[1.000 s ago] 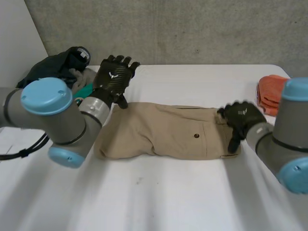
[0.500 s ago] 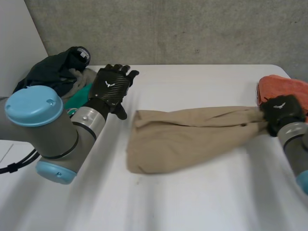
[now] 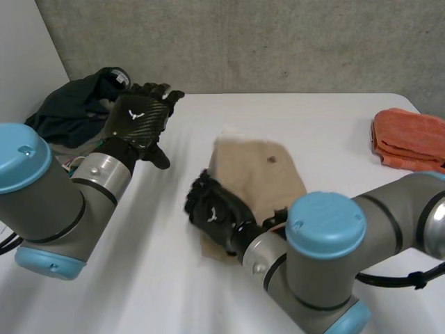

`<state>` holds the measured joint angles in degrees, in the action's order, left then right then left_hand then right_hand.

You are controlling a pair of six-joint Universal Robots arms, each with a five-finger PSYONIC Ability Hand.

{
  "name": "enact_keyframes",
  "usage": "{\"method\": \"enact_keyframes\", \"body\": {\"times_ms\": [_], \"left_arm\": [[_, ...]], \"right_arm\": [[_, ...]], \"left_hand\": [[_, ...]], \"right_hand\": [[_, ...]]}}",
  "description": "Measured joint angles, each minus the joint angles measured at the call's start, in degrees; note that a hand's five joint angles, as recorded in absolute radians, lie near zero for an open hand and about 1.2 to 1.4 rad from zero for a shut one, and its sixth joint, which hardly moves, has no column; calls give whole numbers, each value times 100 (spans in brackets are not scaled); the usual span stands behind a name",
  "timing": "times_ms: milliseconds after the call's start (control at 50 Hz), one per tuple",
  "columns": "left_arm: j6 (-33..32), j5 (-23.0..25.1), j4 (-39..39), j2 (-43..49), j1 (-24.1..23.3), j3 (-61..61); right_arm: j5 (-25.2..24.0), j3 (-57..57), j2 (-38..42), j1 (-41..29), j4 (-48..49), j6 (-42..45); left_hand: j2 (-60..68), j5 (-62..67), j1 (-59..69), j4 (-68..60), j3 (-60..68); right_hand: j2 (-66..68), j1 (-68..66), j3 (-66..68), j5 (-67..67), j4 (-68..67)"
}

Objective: Fold the laundry.

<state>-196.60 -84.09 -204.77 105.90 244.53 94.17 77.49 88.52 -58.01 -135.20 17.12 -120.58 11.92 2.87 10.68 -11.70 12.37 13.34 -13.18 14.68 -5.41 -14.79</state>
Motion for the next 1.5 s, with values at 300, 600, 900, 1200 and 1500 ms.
{"method": "enact_keyframes", "body": {"times_ms": [300, 600, 900, 1200, 1500], "left_arm": [[687, -24, 252, 364, -535, -1268], [777, -1090, 2583, 2881, -1633, -3513], [95, -1606, 3290, 3035, -1603, -3043], [60, 153, 2439, 1213, -1401, -3290], [761, 2704, 3308, 1110, -1032, -3819]], "right_arm": [[-28, 394, -2173, 1842, -300, -5418], [-165, -999, -336, 2452, -2185, -5523], [27, -1264, 557, 2434, -2443, -4309], [916, 576, -1666, 1710, -872, -3926], [1305, 2257, -831, 817, 1204, -3484]], "left_hand": [[0, 0, 0, 0, 0], [0, 0, 0, 0, 0], [-173, 0, -15, 0, -153], [-168, -10, -43, 0, -153], [-160, -10, -26, 0, -142]], "right_hand": [[-124, 36, -244, 245, 239], [-124, 36, -244, 245, 239], [-299, 125, -244, 246, 239], [-299, 125, -244, 264, 239], [-299, 126, -244, 264, 239]]}}
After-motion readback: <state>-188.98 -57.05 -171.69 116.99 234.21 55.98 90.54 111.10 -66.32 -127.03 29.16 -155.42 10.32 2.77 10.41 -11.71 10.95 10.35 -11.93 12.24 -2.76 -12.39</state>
